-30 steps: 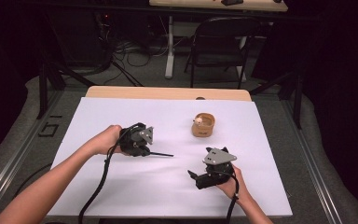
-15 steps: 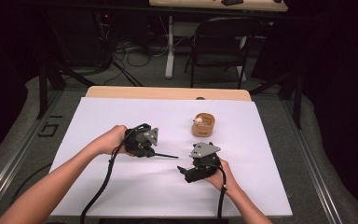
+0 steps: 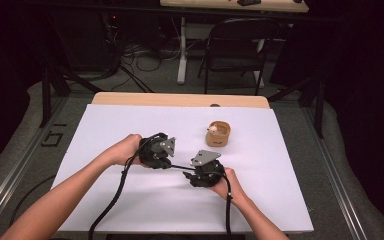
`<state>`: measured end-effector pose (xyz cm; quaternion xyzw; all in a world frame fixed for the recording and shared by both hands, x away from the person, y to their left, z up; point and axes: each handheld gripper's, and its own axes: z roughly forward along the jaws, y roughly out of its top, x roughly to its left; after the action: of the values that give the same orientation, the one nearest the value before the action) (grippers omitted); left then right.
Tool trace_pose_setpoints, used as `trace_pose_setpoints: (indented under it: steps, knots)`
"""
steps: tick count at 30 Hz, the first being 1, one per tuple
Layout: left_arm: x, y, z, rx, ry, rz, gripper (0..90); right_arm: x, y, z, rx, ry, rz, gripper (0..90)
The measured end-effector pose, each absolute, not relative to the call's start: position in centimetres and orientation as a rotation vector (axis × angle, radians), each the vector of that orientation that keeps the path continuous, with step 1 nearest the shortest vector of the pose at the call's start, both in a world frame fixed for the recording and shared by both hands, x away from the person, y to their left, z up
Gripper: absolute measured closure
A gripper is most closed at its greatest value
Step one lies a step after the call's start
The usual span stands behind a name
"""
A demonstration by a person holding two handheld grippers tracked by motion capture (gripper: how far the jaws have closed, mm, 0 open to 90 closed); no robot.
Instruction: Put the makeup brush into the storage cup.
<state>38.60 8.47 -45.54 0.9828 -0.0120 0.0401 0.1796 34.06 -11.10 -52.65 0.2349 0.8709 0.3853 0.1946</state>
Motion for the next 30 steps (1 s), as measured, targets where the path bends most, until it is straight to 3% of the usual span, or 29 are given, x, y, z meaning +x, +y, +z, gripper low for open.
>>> trace_pose_setpoints:
  steps: [10,21,27,30]
  knots:
    - [38.6,8.1,-45.6,2.798,-0.056,0.118,82.9,34.1,-10.5,-52.7,0.598,2.473,1.076,73.5]
    - [38.6,7.8,-45.8,2.803,-0.06,0.11,82.0,33.8,-10.3,-53.0,0.517,2.5,1.041,79.0]
    - [39.1,8.0,-45.7,2.772,-0.032,0.135,73.2,33.4,-10.0,-53.4,0.446,2.518,1.027,84.9]
    - [39.1,8.1,-45.7,2.747,0.014,0.16,60.4,33.3,-10.0,-53.5,0.451,2.518,1.034,85.0]
